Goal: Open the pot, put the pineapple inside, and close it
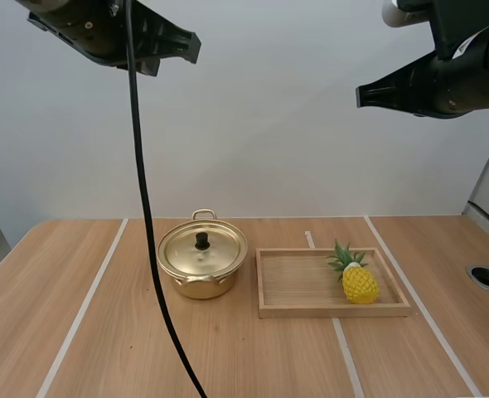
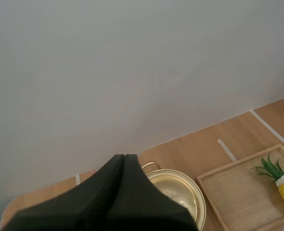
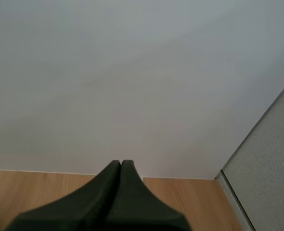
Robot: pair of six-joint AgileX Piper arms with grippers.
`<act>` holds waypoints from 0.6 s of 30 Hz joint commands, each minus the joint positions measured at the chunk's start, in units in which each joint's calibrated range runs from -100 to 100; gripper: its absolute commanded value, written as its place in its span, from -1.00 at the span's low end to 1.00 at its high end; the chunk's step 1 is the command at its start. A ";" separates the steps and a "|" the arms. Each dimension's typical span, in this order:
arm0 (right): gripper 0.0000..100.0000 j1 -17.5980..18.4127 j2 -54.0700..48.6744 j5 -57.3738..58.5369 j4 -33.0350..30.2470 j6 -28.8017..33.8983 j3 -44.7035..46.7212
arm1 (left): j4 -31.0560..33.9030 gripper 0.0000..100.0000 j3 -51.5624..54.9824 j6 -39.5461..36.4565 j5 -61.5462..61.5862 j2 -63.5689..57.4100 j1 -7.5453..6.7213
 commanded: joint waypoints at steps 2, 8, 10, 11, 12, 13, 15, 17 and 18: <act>-1.00 -0.23 0.37 2.08 -0.96 0.41 -0.49 | -1.21 -1.00 -0.53 1.31 0.63 1.62 -0.03; -1.00 -0.23 0.58 2.83 -0.96 0.41 -0.49 | -0.89 -1.00 -0.53 2.59 0.63 1.82 -0.03; -1.00 -0.23 0.58 2.83 -0.96 0.41 -0.49 | -0.89 -1.00 -0.53 2.61 0.63 1.82 -0.03; -1.00 -0.23 0.58 2.83 -0.96 0.41 -0.49 | -0.89 -1.00 -0.53 2.61 0.63 1.82 -0.03; -1.00 -0.23 0.58 2.83 -0.96 0.41 -0.49 | -0.89 -0.95 -0.53 2.61 0.63 1.82 -0.03; -1.00 -0.23 0.58 2.83 -0.96 0.41 -0.49 | -0.89 -0.87 -0.53 2.61 0.63 1.82 -0.03; -1.00 -0.23 0.58 2.83 -0.96 0.41 -0.49 | -0.89 -0.49 -0.53 2.61 0.63 1.82 -0.03; -1.00 -0.23 0.58 2.83 -0.96 0.41 -0.49 | -1.15 0.14 -0.53 3.07 0.63 1.82 -0.03; -1.00 -0.23 0.58 2.83 -0.96 0.41 -0.49 | -1.45 0.54 -0.53 3.45 0.63 1.82 -0.03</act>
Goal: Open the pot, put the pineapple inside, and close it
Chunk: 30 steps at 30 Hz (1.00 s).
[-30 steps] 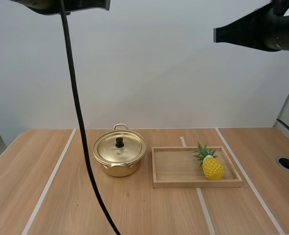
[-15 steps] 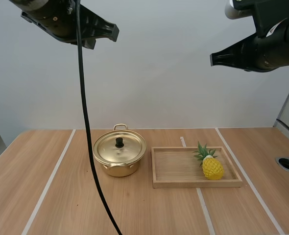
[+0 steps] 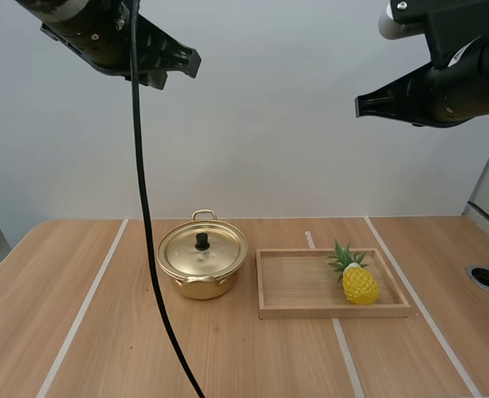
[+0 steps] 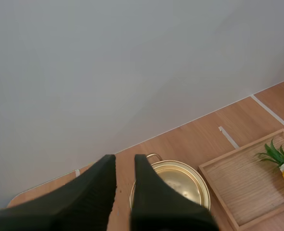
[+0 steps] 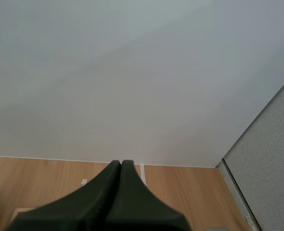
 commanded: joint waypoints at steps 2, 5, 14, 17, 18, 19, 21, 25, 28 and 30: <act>-1.00 -0.23 -0.27 -0.46 -0.61 0.41 -0.49 | -1.45 1.00 -0.44 0.66 0.00 0.02 -0.03; -1.00 -0.23 -0.27 -0.46 -0.61 0.41 -0.49 | -1.34 1.00 -0.44 1.49 0.00 0.02 -0.03; -1.00 -0.23 -0.27 1.04 0.27 0.41 -0.49 | -2.22 1.00 1.13 2.89 -0.17 1.60 -0.03; -1.00 -0.23 -0.27 2.94 1.21 0.41 -0.49 | -3.78 1.00 3.40 3.21 -0.17 3.83 -0.03; -1.00 -0.23 -0.27 3.32 1.33 0.41 -0.49 | -4.21 1.00 4.08 3.45 -0.17 4.23 -0.03; -1.00 -0.23 -0.27 3.75 1.33 0.41 -0.49 | -4.75 1.00 4.98 3.91 -0.17 4.94 -0.03; -1.00 -0.23 -0.27 3.95 1.33 0.41 -0.49 | -5.70 1.00 6.92 4.71 -0.17 6.28 -0.03; -1.00 -0.23 -0.27 3.98 0.99 0.23 -0.49 | -7.27 1.00 10.88 6.40 -1.95 8.67 -0.03; -1.00 -0.23 -0.27 4.13 0.72 0.11 -0.49 | -7.79 1.00 14.50 7.51 -5.57 9.99 -0.03; -1.00 -0.23 -0.27 4.37 0.62 0.11 -0.49 | -7.79 1.00 17.19 8.37 -8.93 10.62 -0.03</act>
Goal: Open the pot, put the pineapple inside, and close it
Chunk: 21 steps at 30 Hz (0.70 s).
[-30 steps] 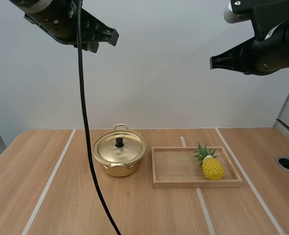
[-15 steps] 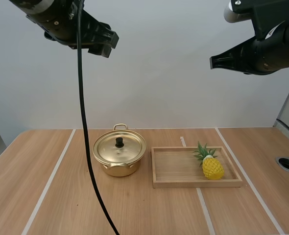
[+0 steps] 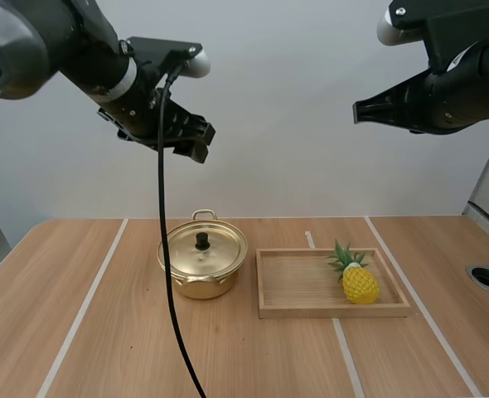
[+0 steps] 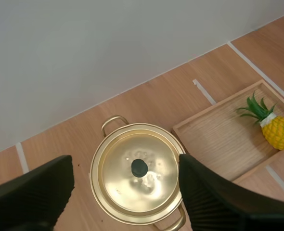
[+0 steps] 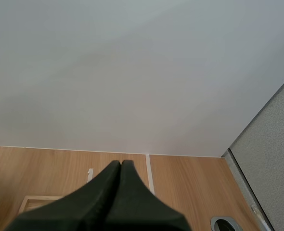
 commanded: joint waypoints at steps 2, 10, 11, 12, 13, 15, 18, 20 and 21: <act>-1.00 -0.23 -0.27 0.73 -0.27 0.11 -0.49 | -1.41 1.00 4.66 2.06 -7.13 1.26 -0.03; -1.00 -0.23 -0.27 1.72 -0.11 0.11 -0.49 | -6.65 1.00 11.29 5.44 -12.37 5.31 -0.03; -1.00 -0.23 -0.27 1.72 -0.11 0.11 -0.49 | -7.39 1.00 11.65 5.77 -12.37 5.75 -0.03; -1.00 -0.23 -0.27 1.72 -0.11 0.11 -0.49 | -7.83 1.00 12.09 6.01 -12.37 6.47 -0.03; -1.00 -0.23 -0.27 1.72 -0.11 0.11 -0.49 | -8.04 1.00 12.42 6.15 -12.37 7.11 -0.11; -1.00 -0.23 -0.27 1.88 -0.11 0.11 -0.49 | -8.15 1.00 12.62 6.76 -12.21 8.47 -0.11; -1.00 -0.23 -0.27 2.38 -0.11 0.11 -0.49 | -8.25 1.00 12.62 7.08 -12.21 10.25 -0.11; -1.00 -0.23 -0.27 2.56 -0.11 0.11 -0.49 | -8.25 1.00 12.62 7.08 -12.21 11.40 -0.11; -1.00 -0.23 -0.27 2.56 -0.11 0.11 -0.49 | -8.25 1.00 12.62 7.19 -12.21 12.03 -0.11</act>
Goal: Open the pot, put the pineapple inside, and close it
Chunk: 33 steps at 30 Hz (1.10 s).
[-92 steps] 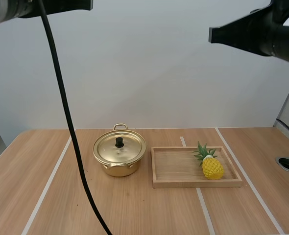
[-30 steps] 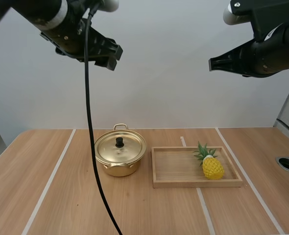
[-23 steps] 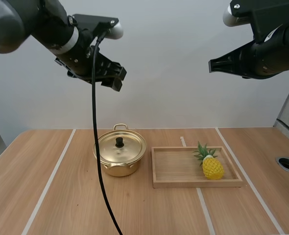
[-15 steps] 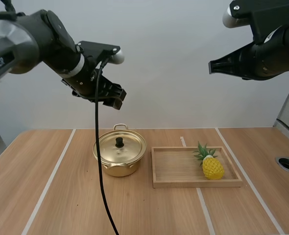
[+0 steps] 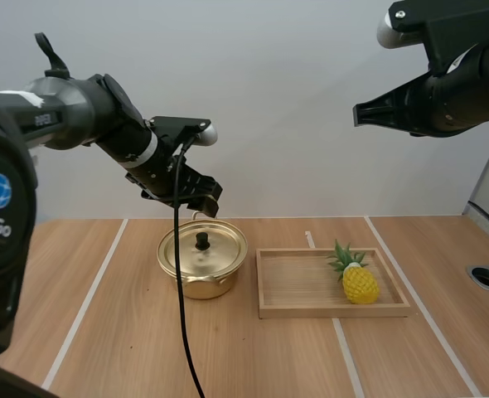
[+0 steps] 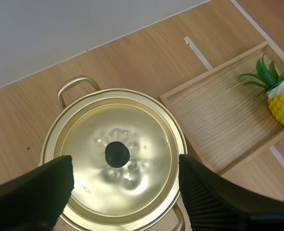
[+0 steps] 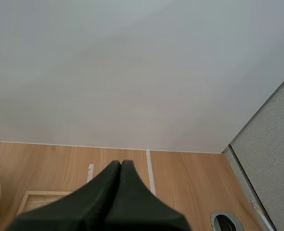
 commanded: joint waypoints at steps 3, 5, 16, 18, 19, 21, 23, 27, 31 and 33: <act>-1.00 -0.23 -0.27 0.58 -0.23 0.11 -0.49 | -1.83 1.00 0.91 1.16 -0.91 2.49 -0.11; -1.00 -0.23 -0.27 0.58 -0.50 0.11 -0.49 | -2.74 1.00 1.72 1.75 -1.38 3.67 -0.11; -1.00 -0.23 -0.27 1.97 -0.39 0.11 -0.49 | -5.32 1.00 3.77 6.50 -5.26 9.22 -0.11; -1.00 -0.23 -0.27 2.33 -0.39 0.11 -0.49 | -5.32 1.00 3.77 7.00 -5.93 10.07 -0.11; -1.00 -0.23 -0.27 2.33 -0.39 0.11 -0.49 | -5.32 1.00 3.77 7.18 -6.62 10.53 -0.11; -1.00 -0.23 -0.27 2.33 -0.39 0.11 -0.49 | -5.44 1.00 3.77 8.11 -7.24 11.25 -0.11; -1.00 -0.23 -0.27 2.33 -0.39 0.11 -0.49 | -5.85 1.00 3.77 9.33 -8.15 12.30 -0.11; -1.00 -0.23 -0.27 3.92 -0.18 0.11 -0.49 | -6.23 1.00 3.77 10.75 -8.85 14.32 -0.11; -1.00 -0.23 -0.27 4.78 -0.18 0.11 -0.49 | -6.36 1.00 3.77 10.75 -9.02 15.40 -0.11; -1.00 -0.23 -0.27 5.13 -0.18 0.11 -0.49 | -6.36 1.00 3.77 11.49 -9.22 15.68 -0.11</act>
